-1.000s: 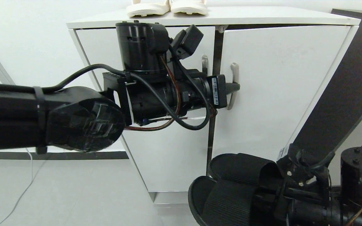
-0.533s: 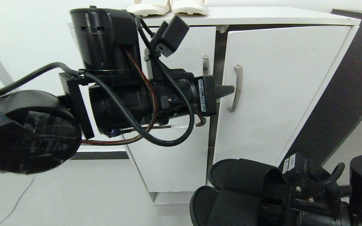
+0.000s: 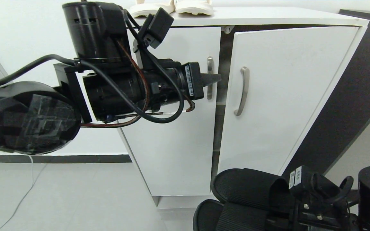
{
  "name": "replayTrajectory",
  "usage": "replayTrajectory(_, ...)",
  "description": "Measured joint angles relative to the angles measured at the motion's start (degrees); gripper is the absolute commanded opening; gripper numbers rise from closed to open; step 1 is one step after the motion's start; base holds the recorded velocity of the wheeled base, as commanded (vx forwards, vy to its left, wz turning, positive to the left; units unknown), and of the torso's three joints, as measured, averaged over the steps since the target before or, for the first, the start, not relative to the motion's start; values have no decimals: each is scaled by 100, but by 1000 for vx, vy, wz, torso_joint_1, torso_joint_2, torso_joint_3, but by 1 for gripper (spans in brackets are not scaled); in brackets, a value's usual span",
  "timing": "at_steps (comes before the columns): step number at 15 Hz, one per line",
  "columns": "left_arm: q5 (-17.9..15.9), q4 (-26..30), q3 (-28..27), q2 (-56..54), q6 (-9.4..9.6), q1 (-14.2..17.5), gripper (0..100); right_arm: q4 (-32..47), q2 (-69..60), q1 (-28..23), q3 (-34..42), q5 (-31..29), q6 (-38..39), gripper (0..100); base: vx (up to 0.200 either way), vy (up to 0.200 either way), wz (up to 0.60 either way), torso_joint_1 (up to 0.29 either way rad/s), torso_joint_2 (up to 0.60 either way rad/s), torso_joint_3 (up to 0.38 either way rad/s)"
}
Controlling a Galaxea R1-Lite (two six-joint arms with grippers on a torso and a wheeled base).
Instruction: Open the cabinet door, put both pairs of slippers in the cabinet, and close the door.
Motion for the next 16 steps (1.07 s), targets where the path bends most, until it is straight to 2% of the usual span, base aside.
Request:
replayTrajectory(6, 0, 137, -728, 653, 0, 22, 0, 2, -2, 106, 139, 6, -78, 0, 0, 0, 0, 0, 0, 0)
replayTrajectory(11, -11, 99, -937, 935, 5, 24, 0, -1, 0, 218, 216, 6, -78, 0, 0, 0, 0, 0, 0, 0)
replayTrajectory(14, -11, 85, -926, 965, -4, -6, 0, -11, -5, 321, 297, 6, -78, 0, -200, 0, 0, 1, 2, 1)
replayTrajectory(16, -46, 27, -775, 874, -61, -271, 0, -17, -33, 472, 417, 13, -77, 0, -200, 0, 0, -2, 2, 0)
